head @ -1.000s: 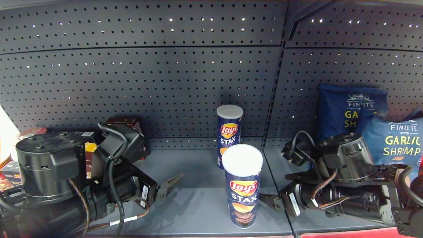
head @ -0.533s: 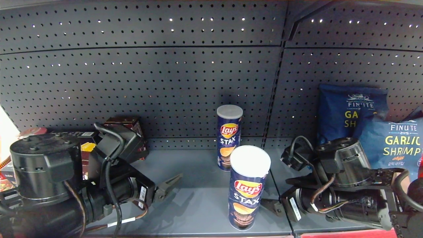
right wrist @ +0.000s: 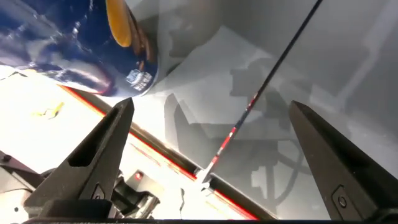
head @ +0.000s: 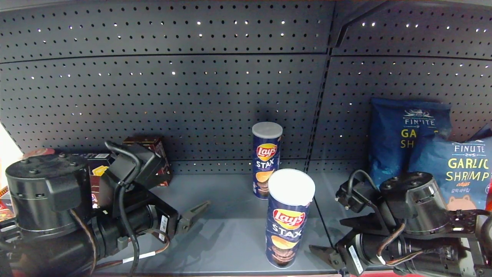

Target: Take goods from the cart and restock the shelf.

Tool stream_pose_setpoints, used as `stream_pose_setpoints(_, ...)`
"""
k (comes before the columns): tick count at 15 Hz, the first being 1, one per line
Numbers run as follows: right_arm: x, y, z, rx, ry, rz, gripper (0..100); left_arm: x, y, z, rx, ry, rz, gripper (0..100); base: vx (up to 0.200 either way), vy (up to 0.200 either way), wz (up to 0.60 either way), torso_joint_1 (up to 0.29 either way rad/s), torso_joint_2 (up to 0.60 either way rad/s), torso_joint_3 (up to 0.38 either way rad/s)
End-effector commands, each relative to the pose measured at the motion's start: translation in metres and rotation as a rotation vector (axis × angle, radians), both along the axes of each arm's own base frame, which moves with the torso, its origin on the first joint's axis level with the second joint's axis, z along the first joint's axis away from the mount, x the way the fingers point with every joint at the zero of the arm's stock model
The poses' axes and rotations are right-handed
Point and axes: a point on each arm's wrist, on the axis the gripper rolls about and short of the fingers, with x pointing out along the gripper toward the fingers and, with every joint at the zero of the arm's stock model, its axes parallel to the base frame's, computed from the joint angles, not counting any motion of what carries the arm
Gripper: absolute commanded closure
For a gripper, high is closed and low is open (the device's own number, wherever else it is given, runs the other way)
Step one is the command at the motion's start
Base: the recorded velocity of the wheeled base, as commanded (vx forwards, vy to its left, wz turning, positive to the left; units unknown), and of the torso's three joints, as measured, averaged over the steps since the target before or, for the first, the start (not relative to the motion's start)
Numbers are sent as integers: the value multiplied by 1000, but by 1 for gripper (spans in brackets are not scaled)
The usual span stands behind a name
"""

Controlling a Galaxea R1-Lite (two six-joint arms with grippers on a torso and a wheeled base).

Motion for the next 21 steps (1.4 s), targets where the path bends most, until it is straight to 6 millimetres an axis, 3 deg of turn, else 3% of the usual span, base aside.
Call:
stream_pose_setpoints(1, -1, 2, 2, 6, -6, 8, 0, 1, 0, 0, -1, -1, 3, 0, 0, 0, 0, 0, 0, 0)
stream_pose_setpoints(21, 32, 31, -6, 2, -2, 4, 0, 3, 3, 1, -2, -4, 15, 0, 0, 0, 0, 0, 0, 0)
